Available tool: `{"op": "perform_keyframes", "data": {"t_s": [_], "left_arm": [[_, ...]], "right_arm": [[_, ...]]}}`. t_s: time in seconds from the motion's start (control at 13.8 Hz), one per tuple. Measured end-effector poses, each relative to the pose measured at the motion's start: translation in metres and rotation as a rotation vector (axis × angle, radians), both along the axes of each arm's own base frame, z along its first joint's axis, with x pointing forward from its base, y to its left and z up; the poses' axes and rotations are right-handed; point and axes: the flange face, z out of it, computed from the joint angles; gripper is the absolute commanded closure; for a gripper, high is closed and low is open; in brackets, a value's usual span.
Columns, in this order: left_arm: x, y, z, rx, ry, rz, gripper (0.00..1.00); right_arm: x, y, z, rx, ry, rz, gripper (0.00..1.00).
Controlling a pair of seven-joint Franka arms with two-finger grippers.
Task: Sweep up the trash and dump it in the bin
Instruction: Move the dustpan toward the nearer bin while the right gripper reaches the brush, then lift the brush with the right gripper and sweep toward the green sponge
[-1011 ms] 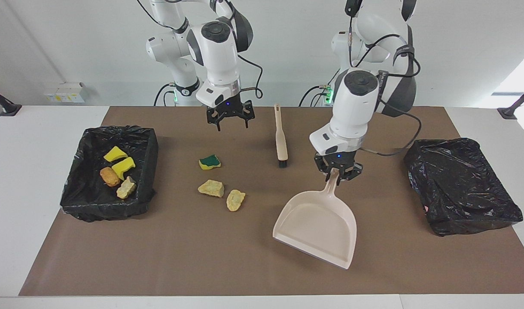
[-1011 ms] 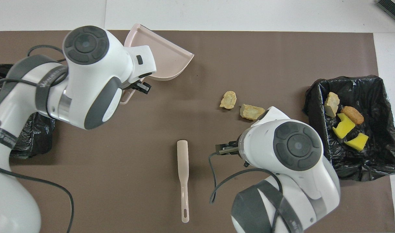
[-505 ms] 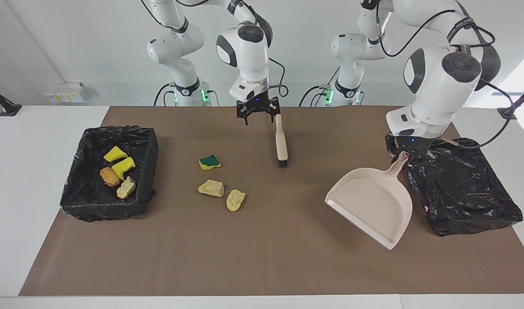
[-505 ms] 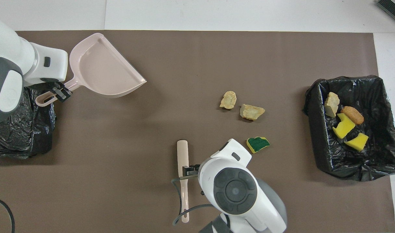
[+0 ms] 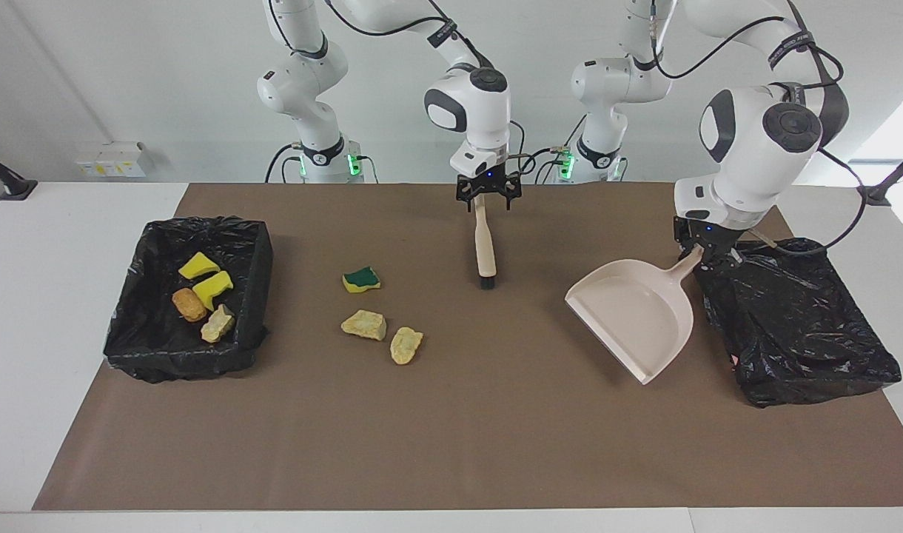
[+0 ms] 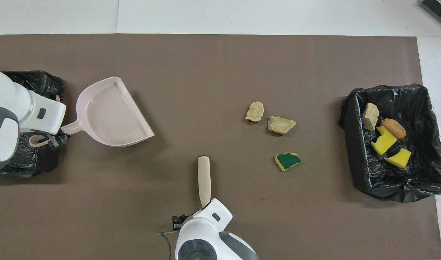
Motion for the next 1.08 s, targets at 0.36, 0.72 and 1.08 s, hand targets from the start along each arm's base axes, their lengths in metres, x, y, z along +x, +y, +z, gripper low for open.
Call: {"op": "perform_keyframes", "data": {"t_s": [0.36,0.72,1.08], "left_arm": [[-0.017,0.002,-0.01,-0.002,-0.022,-0.013,1.0],[-0.017,-0.002,-0.01,-0.003,-0.027,-0.02,1.0],[-0.017,-0.008,-0.01,-0.002,-0.028,-0.023,1.0]], "right_arm": [[0.003,-0.008,-0.006,-0.079,-0.009,-0.026,0.31],[0.004,-0.008,0.0,-0.097,-0.004,-0.041,0.4],[0.011,-0.006,0.009,-0.084,-0.013,-0.049,0.84]]}}
